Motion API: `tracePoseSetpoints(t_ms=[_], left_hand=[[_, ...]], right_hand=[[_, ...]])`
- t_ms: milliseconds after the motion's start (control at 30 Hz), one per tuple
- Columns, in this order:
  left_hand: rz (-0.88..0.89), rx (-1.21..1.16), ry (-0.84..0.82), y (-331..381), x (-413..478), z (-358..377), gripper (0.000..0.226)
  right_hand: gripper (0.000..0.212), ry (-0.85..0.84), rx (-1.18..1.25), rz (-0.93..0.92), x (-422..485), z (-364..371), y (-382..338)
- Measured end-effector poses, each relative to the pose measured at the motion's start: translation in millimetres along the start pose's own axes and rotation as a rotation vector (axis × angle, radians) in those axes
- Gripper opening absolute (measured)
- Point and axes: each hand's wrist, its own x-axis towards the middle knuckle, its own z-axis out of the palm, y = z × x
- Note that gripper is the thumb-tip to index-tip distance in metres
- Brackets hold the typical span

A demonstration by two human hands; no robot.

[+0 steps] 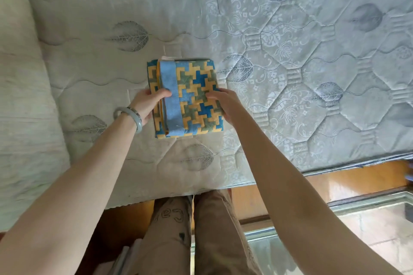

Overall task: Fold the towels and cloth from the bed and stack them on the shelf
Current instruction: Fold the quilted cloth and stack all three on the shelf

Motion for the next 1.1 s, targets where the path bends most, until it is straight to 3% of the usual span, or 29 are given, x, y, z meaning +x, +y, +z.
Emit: tracePoseSetpoints(t_ms=[100,233,300,367,433,500,600,667,733,800,867,933,967,1033,1100], left_hand=[[0.071,-0.066,-0.031,16.8,-60.7,8.5,0.009],[0.313,0.000,0.024,38.2,-135.1,20.9,0.021],[0.424,0.120,0.093,50.7,-175.1,32.3,0.041],[0.554,0.246,0.172,61.7,-212.9,48.7,0.038],[0.746,0.403,0.107,70.3,-250.1,70.4,0.025],[0.859,0.583,-0.045,79.2,-278.9,85.4,0.032],[0.812,0.507,-0.265,100.8,-319.5,87.5,0.038],[0.827,0.354,-0.146,120.6,-321.0,79.7,0.039],[0.761,0.397,-0.081,141.7,-318.5,78.2,0.069],[0.523,0.361,-0.377,157.7,-316.7,87.4,0.097],[0.287,0.202,-0.708,163.5,-323.4,107.6,0.076],[0.211,0.143,-0.874,159.4,-336.5,135.0,0.041],[0.219,0.153,-0.930,156.9,-341.3,148.8,0.043],[0.274,0.228,-1.000,151.7,-355.9,184.8,0.067],[0.364,0.290,-1.015,147.4,-368.2,221.0,0.069]], right_hand=[[0.042,0.015,0.001,-0.036,-54.7,0.5,-13.4],[0.068,0.133,-0.120,-0.286,-143.3,11.2,-39.3],[0.066,-0.035,0.058,-0.295,-197.3,22.1,-53.7],[0.056,-0.208,0.222,-0.298,-242.9,32.4,-62.0],[0.040,-0.240,0.359,-0.358,-272.4,27.6,-65.9],[0.029,-0.219,0.480,-0.394,-296.2,8.7,-73.9],[0.044,-0.163,0.578,-0.419,-324.8,-30.5,-77.4],[0.049,-0.114,0.640,-0.425,-340.6,-55.1,-75.2],[0.048,-0.079,0.689,-0.439,-361.6,-80.5,-71.7],[0.046,-0.082,0.756,-0.490,-386.3,-106.1,-63.4],[0.041,-0.080,0.832,-0.523,-405.8,-129.6,-50.2],[0.044,-0.070,0.869,-0.548,-421.5,-152.3,-35.2],[0.047,-0.064,0.878,-0.560,-428.5,-163.5,-27.9],[0.044,-0.020,0.903,-0.590,-442.1,-191.4,-9.1],[0.037,0.039,0.940,-0.614,-450.4,-220.4,12.3]])
